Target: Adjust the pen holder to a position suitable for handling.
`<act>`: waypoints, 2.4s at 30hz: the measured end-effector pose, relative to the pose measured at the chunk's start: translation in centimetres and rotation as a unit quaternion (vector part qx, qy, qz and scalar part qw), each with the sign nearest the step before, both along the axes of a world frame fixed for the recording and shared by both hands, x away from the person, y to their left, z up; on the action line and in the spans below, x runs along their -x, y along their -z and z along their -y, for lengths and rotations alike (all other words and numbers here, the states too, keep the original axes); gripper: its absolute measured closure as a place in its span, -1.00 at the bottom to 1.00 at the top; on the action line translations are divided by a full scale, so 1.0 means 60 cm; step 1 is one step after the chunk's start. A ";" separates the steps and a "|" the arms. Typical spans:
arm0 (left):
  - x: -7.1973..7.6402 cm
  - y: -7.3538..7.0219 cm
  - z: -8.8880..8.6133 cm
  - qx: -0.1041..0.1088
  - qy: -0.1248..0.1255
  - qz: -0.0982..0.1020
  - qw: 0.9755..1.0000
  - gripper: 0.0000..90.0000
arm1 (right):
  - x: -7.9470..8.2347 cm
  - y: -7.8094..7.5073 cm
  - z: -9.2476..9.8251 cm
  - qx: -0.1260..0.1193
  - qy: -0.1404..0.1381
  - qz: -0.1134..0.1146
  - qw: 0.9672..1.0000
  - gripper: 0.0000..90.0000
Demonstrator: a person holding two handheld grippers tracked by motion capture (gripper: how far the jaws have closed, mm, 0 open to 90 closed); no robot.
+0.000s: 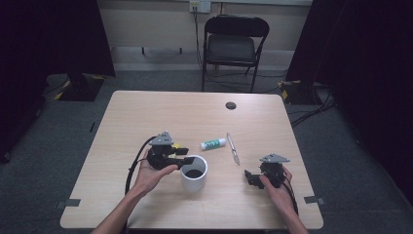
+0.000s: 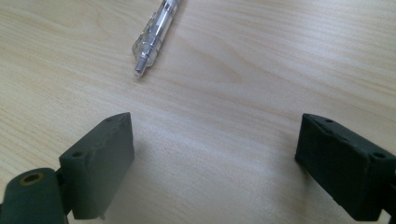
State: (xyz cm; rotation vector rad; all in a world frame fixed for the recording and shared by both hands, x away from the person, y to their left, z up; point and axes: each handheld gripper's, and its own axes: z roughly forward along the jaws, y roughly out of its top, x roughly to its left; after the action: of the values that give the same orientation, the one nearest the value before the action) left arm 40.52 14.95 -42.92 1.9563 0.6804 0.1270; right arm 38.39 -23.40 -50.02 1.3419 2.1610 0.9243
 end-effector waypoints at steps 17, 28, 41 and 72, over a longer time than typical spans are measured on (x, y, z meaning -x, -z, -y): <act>0.008 -0.016 -0.065 -0.005 -0.045 0.015 0.999 -0.40 | 0.000 0.000 0.000 0.000 0.000 0.000 1.000 -0.77; 0.015 -0.006 -0.102 -0.029 -0.072 0.007 0.997 -0.62 | 0.000 0.000 0.000 0.000 0.000 0.000 1.000 -0.77; 0.027 0.014 -0.155 -0.057 -0.098 -0.018 0.993 -0.64 | -0.001 0.000 0.000 0.001 -0.002 0.001 1.000 -0.77; 0.054 0.112 -0.224 -0.174 -0.164 -0.021 0.971 -0.65 | -0.003 -0.021 -0.003 -0.016 -0.025 0.000 1.000 -0.39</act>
State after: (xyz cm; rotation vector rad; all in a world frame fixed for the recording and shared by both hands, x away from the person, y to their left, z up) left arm 37.30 28.36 -49.62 2.1668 1.0659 0.4337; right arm 38.56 -23.23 -48.74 1.3073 2.1974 0.9820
